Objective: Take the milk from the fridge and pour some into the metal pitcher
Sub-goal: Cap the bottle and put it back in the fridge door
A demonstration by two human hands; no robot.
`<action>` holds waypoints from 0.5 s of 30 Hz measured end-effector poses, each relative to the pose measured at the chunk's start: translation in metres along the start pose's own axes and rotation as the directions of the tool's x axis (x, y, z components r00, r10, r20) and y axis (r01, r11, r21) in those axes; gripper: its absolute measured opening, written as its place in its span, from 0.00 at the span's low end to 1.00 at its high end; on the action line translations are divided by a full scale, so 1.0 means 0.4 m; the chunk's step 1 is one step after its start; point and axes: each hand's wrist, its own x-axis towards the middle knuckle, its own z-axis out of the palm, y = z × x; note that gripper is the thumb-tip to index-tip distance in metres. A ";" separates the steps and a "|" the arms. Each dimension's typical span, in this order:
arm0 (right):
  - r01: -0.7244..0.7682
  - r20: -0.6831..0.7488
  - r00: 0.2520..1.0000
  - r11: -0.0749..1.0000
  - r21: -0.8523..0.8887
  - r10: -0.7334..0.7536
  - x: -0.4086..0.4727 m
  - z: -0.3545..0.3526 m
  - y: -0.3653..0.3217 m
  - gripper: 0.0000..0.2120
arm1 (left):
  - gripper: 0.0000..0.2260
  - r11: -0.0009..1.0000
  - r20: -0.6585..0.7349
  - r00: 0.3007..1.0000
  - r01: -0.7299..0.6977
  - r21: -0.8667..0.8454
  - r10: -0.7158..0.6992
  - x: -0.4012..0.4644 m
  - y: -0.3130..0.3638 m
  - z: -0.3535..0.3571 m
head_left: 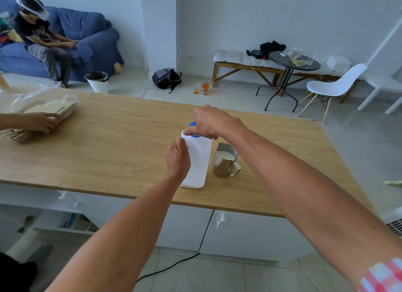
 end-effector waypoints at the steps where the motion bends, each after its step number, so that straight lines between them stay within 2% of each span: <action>1: 0.017 0.039 0.999 1.000 0.002 -0.017 -0.003 -0.004 0.004 0.20 | 0.17 1.000 0.000 1.000 0.000 -0.001 0.000 -0.001 0.000 0.000; 3: 0.090 0.101 0.991 0.996 0.014 -0.091 -0.010 -0.013 0.014 0.18 | 0.18 1.000 -0.003 1.000 0.002 0.007 -0.002 -0.002 0.000 0.000; 5: 0.142 0.105 0.984 0.990 0.022 -0.144 -0.017 -0.015 0.019 0.15 | 0.17 1.000 -0.007 1.000 0.003 0.005 -0.003 -0.002 0.001 0.002; 8: 0.110 0.072 0.991 0.994 0.023 -0.111 -0.028 0.002 0.011 0.11 | 0.16 1.000 -0.026 1.000 0.015 -0.008 -0.015 -0.001 0.001 0.005; 15: 0.028 -0.102 0.994 0.999 -0.045 -0.032 -0.043 0.052 -0.028 0.16 | 0.19 0.998 -0.129 0.990 0.059 -0.027 -0.062 0.001 -0.008 0.025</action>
